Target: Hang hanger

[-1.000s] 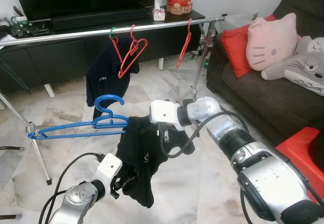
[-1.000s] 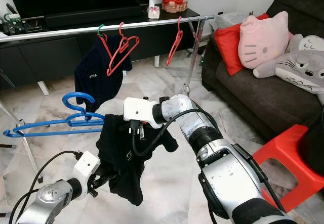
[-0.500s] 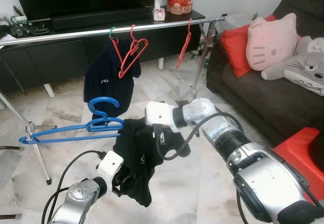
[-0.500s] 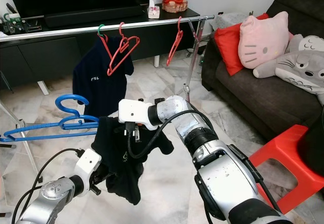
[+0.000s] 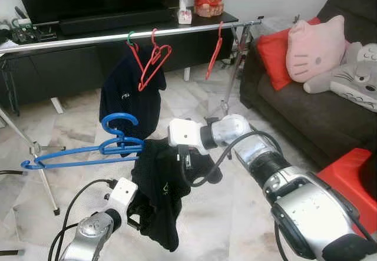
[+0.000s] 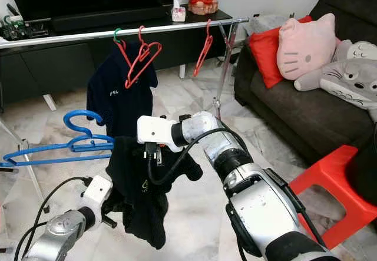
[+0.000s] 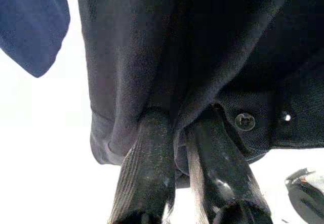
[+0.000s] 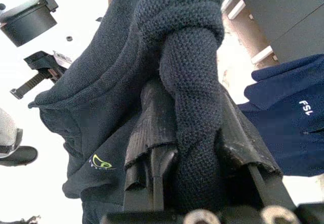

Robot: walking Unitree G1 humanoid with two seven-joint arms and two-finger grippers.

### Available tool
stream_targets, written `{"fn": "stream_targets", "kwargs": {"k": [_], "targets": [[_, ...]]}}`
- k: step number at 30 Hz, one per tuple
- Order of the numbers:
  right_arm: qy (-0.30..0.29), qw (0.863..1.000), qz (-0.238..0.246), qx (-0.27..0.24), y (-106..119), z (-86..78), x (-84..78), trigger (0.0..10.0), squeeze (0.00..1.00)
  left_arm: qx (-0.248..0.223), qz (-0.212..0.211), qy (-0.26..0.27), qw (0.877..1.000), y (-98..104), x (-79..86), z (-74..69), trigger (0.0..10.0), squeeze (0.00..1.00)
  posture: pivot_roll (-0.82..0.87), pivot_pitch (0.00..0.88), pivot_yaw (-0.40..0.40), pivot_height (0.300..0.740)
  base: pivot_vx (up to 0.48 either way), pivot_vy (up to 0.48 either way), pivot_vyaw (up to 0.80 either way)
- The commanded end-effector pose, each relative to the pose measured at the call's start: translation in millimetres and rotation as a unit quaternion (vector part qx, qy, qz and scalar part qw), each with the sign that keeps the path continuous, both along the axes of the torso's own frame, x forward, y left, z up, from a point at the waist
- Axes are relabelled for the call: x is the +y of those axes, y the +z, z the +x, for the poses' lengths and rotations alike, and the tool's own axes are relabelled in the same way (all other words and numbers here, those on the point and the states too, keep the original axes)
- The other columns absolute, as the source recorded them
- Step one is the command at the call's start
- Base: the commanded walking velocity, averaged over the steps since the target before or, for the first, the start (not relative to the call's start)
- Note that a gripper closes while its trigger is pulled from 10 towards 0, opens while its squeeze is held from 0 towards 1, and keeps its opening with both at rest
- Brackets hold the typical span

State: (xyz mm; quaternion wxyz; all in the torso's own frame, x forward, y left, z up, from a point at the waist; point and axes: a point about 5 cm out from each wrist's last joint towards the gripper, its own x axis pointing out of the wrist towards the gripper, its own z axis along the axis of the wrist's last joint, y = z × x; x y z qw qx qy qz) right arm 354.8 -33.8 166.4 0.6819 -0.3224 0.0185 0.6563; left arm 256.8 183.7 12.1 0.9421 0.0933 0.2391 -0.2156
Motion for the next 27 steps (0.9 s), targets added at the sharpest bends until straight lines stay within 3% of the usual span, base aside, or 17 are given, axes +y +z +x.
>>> {"fn": "stream_targets", "kwargs": {"k": [1, 27], "targets": [[0.002, 0.999, 0.026, -0.025, 19.9, 4.2, 5.2, 10.0, 0.00, -0.001, -0.007, 0.011, 1.000, -1.7, 1.0, 0.2, 0.0, 0.00, -0.08, 0.000, -0.061, 0.740, 0.000, 0.000, 0.00], [0.000, 0.999, 0.025, -0.023, 18.2, 4.0, 5.5, 10.0, 0.00, -0.005, -0.012, 0.015, 1.000, -3.3, 2.0, -0.4, 0.0, 0.00, -0.08, 0.000, -0.062, 0.740, 0.000, 0.000, 0.00]]}}
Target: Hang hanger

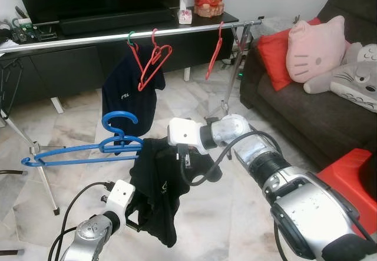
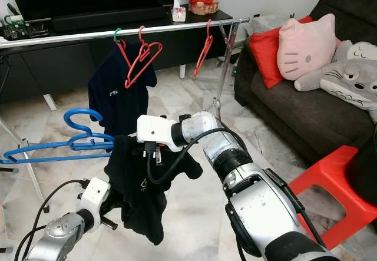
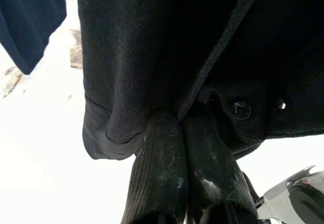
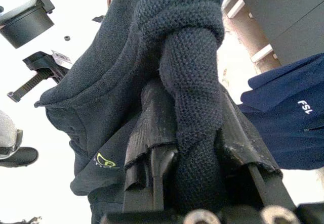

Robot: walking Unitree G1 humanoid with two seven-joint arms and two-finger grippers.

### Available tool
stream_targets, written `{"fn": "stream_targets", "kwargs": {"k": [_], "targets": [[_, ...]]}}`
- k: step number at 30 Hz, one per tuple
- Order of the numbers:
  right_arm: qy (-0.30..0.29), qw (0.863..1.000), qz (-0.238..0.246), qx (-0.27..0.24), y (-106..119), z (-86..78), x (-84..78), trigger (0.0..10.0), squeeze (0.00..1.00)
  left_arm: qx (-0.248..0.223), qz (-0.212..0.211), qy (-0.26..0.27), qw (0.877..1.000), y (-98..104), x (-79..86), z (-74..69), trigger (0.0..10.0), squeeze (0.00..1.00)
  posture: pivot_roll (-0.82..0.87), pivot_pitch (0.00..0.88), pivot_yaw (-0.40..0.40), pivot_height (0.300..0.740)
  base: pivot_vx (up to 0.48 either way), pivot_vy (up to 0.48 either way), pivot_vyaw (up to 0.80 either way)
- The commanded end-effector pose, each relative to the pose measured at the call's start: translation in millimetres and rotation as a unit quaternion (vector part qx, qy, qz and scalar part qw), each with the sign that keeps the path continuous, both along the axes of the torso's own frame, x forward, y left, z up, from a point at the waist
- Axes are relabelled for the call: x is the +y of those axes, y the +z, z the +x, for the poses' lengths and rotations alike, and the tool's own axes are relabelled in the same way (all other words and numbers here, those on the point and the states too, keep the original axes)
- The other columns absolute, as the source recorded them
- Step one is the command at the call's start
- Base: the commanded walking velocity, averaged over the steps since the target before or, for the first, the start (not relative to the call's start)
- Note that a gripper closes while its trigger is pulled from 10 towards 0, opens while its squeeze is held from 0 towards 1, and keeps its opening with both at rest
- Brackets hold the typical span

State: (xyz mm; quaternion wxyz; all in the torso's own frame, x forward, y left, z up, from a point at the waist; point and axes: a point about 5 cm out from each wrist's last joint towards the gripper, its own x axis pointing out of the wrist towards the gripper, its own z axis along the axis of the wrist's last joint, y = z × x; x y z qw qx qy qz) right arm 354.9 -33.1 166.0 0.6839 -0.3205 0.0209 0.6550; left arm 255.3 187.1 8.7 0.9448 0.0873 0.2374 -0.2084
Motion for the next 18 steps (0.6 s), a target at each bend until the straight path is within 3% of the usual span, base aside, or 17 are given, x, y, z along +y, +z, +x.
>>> {"fn": "stream_targets", "kwargs": {"k": [1, 11, 13, 18], "targets": [[0.002, 0.999, 0.024, -0.026, 19, 3.9, 4.8, 10.0, 0.00, -0.003, -0.008, 0.006, 1.000, 0, -1.3, 1.1, 0.0, 0.00, -0.08, 0.000, -0.062, 0.740, 0.000, 0.000, 0.00], [0.002, 0.999, 0.024, -0.025, 18, 3.8, 4.9, 10.0, 0.00, -0.005, -0.008, 0.006, 1.000, -1, -1.1, 1.2, 0.0, 0.00, -0.08, 0.000, -0.062, 0.740, 0.000, 0.000, 0.00], [-0.079, 0.996, -0.017, -0.022, -9, 9.2, -33.5, 10.0, 0.00, -0.019, 0.025, 0.138, 0.990, -7, 30.7, 0.0, 0.0, 0.00, -0.11, 0.000, -0.023, 0.740, 0.000, 0.000, 0.00], [-0.079, 0.996, -0.017, -0.022, -9, 9.2, -33.5, 10.0, 0.00, -0.019, 0.025, 0.138, 0.990, -7, 30.7, 0.0, 0.0, 0.00, -0.11, 0.000, -0.023, 0.740, 0.000, 0.000, 0.00]]}}
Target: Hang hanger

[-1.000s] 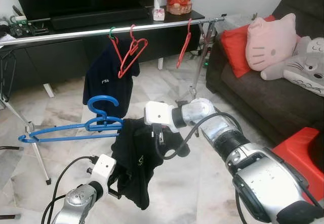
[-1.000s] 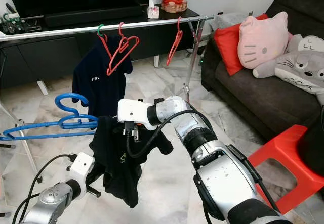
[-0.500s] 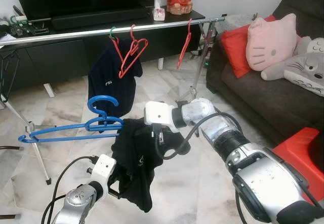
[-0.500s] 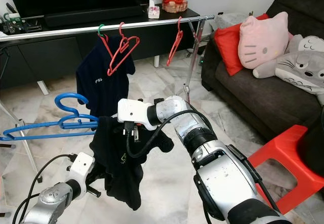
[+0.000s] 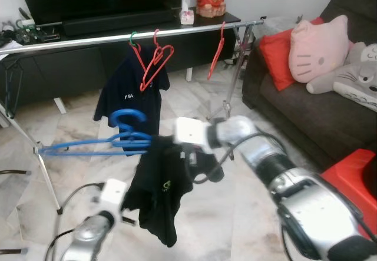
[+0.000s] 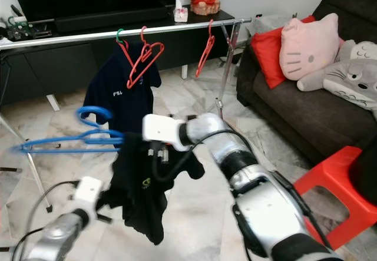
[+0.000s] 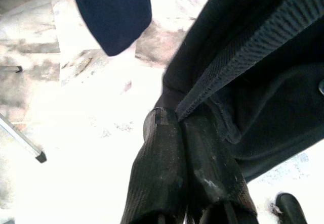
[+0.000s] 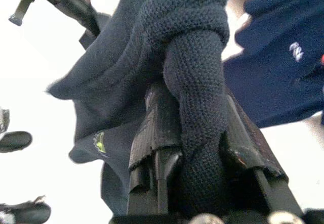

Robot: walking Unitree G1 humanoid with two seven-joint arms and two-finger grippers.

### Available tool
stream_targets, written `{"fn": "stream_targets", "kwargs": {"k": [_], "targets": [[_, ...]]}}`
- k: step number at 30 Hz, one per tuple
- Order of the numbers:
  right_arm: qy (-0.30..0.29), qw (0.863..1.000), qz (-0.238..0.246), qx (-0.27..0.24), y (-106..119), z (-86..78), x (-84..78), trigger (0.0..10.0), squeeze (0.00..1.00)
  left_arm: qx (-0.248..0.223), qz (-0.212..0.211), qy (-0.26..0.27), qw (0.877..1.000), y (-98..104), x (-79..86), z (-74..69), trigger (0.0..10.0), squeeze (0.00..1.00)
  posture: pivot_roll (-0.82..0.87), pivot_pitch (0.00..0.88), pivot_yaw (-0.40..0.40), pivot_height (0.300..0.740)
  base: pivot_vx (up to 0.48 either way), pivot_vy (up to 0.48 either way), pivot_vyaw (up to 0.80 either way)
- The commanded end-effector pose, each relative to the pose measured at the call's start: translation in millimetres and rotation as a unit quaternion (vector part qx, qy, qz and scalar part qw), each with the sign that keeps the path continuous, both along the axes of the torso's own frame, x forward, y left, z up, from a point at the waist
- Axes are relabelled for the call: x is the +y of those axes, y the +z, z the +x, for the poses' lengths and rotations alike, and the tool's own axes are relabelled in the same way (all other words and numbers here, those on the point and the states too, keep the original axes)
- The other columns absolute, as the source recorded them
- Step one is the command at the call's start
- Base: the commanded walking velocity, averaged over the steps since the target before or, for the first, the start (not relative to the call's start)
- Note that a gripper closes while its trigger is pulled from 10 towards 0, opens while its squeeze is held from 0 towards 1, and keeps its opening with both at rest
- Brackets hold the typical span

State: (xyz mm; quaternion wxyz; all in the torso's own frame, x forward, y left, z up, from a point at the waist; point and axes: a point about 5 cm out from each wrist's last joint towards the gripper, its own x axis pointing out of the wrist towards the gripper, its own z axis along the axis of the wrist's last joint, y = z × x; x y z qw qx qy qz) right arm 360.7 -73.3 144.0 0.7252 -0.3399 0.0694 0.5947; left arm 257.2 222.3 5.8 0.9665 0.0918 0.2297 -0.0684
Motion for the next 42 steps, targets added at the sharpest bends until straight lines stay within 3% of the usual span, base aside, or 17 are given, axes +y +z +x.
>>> {"fn": "stream_targets", "kwargs": {"k": [1, 25, 26, 27, 28, 29, 30, 32, 42], "targets": [[0.005, 1.000, 0.014, -0.023, 13, 3.3, 6.7, 10.0, 0.00, 0.005, -0.010, 0.003, 1.000, -4, -4.6, -1.9, 0.0, 0.00, -0.11, 0.000, -0.023, 0.740, 0.000, 0.000, 0.00], [0.005, 1.000, 0.014, -0.023, 13, 3.3, 6.7, 10.0, 0.00, 0.005, -0.010, 0.003, 1.000, -4, -4.6, -1.9, 0.0, 0.00, -0.11, 0.000, -0.023, 0.740, 0.000, 0.000, 0.00], [-0.019, 1.000, 0.001, -0.024, 5, 3.7, -4.4, 10.0, 0.00, -0.004, -0.005, 0.040, 0.999, -5, 2.7, -2.0, 0.0, 0.00, -0.11, 0.000, -0.023, 0.740, 0.000, 0.000, 0.00], [-0.019, 1.000, 0.001, -0.024, 5, 3.7, -4.4, 10.0, 0.00, -0.004, -0.005, 0.040, 0.999, -5, 2.7, -2.0, 0.0, 0.00, -0.11, 0.000, -0.023, 0.740, 0.000, 0.000, 0.00], [-0.054, 0.997, -0.050, -0.021, -13, 2.2, -35.3, 10.0, 0.00, 0.002, -0.009, 0.094, 0.995, -9, 15.4, -6.4, 0.0, 0.00, -0.11, 0.000, -0.015, 0.740, 0.000, 0.000, 0.00], [-0.072, 0.994, -0.082, -0.014, -24, -1.1, -54.4, 10.0, 0.00, 0.008, -0.016, 0.120, 0.993, -10, 21.5, -9.3, 0.0, 0.00, -0.11, 0.000, -0.013, 0.740, 0.000, 0.000, 0.00], [-0.072, 0.994, -0.082, -0.014, -24, -1.1, -54.4, 10.0, 0.00, 0.008, -0.016, 0.120, 0.993, -10, 21.5, -9.3, 0.0, 0.00, -0.11, 0.000, -0.013, 0.740, 0.000, 0.000, 0.00], [-0.085, 0.990, -0.112, -0.004, -36, -6.7, -72.6, 10.0, 0.00, 0.014, -0.021, 0.144, 0.989, -12, 28.1, -12.4, 0.0, 0.00, -0.11, 0.000, -0.009, 0.740, 0.000, 0.000, 0.00], [-0.098, 0.993, -0.073, -0.003, -34, -6.3, -70.5, 10.0, 0.00, 0.009, -0.023, 0.146, 0.989, -10, 31.5, -11.0, 0.0, 0.00, -0.10, 0.000, -0.005, 0.740, 0.000, 0.000, 0.00]]}}
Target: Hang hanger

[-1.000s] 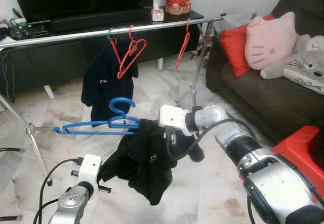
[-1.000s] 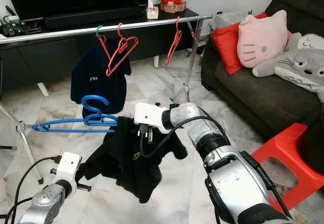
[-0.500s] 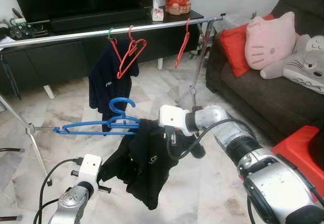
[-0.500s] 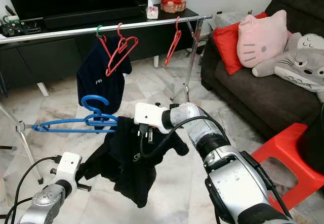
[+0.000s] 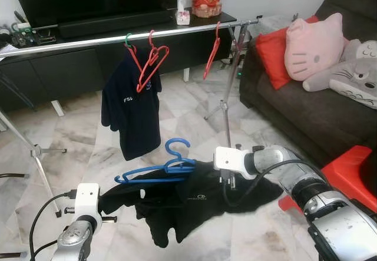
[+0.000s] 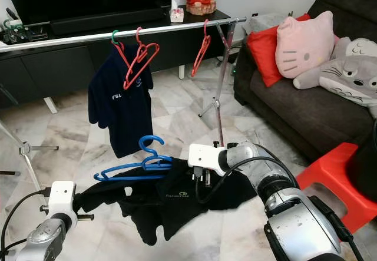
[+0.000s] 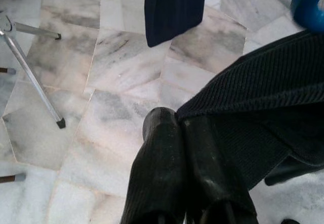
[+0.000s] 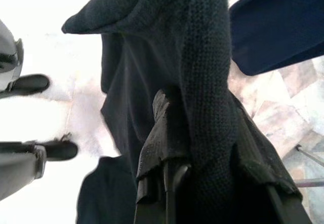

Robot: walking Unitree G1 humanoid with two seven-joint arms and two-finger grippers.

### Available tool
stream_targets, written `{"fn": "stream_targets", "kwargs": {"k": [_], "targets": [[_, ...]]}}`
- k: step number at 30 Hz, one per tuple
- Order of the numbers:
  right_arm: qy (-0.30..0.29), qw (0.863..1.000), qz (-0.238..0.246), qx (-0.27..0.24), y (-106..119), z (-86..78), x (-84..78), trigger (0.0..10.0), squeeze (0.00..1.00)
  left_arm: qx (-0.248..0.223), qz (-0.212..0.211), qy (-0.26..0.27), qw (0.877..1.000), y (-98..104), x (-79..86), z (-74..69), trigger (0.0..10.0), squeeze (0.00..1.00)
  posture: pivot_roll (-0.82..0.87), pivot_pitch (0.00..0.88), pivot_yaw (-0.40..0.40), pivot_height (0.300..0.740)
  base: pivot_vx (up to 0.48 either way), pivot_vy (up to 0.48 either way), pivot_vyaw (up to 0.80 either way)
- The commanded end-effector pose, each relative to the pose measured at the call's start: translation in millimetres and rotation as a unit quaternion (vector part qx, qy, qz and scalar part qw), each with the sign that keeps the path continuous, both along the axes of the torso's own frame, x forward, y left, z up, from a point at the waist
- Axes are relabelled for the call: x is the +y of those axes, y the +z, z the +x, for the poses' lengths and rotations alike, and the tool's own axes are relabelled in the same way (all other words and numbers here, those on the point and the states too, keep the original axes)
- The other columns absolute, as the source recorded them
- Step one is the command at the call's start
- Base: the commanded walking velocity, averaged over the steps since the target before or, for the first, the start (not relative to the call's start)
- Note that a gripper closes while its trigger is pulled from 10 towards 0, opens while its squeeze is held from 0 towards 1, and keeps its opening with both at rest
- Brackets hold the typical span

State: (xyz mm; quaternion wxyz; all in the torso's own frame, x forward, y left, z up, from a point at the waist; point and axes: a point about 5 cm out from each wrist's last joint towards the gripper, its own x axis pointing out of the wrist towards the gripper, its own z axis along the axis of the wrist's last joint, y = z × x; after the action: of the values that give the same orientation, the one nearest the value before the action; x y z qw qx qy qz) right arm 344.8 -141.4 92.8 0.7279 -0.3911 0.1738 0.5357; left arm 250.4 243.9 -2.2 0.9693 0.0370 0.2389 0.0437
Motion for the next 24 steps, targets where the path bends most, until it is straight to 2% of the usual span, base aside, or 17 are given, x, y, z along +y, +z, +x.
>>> {"fn": "stream_targets", "kwargs": {"k": [1, 3, 5, 14, 17, 18, 19, 20, 24], "targets": [[-0.028, 0.998, 0.035, -0.038, 19, 11.1, -2.7, 10.0, 0.00, 0.009, 0.003, 0.024, 1.000, -2, 9.9, -4.8, 0.0, 0.00, -0.10, 0.000, -0.005, 0.740, 0.000, 0.000, 0.00], [-0.051, 0.995, 0.076, -0.039, 24, 14.2, -1.0, 10.0, 0.00, 0.012, -0.001, 0.018, 1.000, -3, 8.2, -6.0, 0.0, 0.00, -0.10, 0.000, -0.004, 0.740, 0.000, 0.000, 0.00], [-0.044, 0.993, 0.107, -0.023, 26, 12.7, 1.2, 10.0, 0.00, 0.013, -0.003, 0.015, 1.000, -4, 6.7, -6.5, 0.0, 0.00, -0.10, 0.000, -0.002, 0.740, 0.000, 0.000, 0.00], [0.024, 0.990, 0.131, 0.045, 20, -2.5, -1.9, 10.0, 0.00, 0.013, -0.004, 0.011, 1.000, -4, 6.0, -4.5, 0.0, 0.00, -0.10, 0.000, -0.002, 0.740, 0.000, 0.000, 0.00], [0.025, 0.990, 0.132, 0.047, 20, -2.6, -2.1, 10.0, 0.00, 0.013, -0.004, 0.011, 1.000, -4, 6.0, -4.5, 0.0, 0.00, -0.10, 0.000, -0.002, 0.740, 0.000, 0.000, 0.00], [0.041, 0.989, 0.127, 0.061, 18, -6.0, -4.5, 10.0, 0.00, 0.014, -0.004, 0.011, 1.000, -4, 6.3, -4.6, 0.0, 0.00, -0.10, 0.000, -0.002, 0.740, 0.000, 0.000, 0.00], [0.072, 0.989, 0.099, 0.081, 14, -12.6, -11.0, 10.0, 0.00, 0.014, -0.004, 0.012, 1.000, -3, 6.7, -4.9, 0.0, 0.00, -0.10, 0.000, -0.003, 0.740, 0.000, 0.000, 0.00], [0.072, 0.989, 0.099, 0.081, 14, -12.6, -11.0, 10.0, 0.00, 0.014, -0.004, 0.012, 1.000, -3, 6.7, -4.9, 0.0, 0.00, -0.10, 0.000, -0.003, 0.740, 0.000, 0.000, 0.00], [0.071, 0.993, 0.047, 0.076, 13, -12.3, -22.2, 10.0, 0.00, 0.015, -0.003, 0.013, 1.000, -4, 7.6, -5.7, 0.0, 0.00, -0.10, 0.000, -0.003, 0.740, 0.000, 0.000, 0.00]]}}
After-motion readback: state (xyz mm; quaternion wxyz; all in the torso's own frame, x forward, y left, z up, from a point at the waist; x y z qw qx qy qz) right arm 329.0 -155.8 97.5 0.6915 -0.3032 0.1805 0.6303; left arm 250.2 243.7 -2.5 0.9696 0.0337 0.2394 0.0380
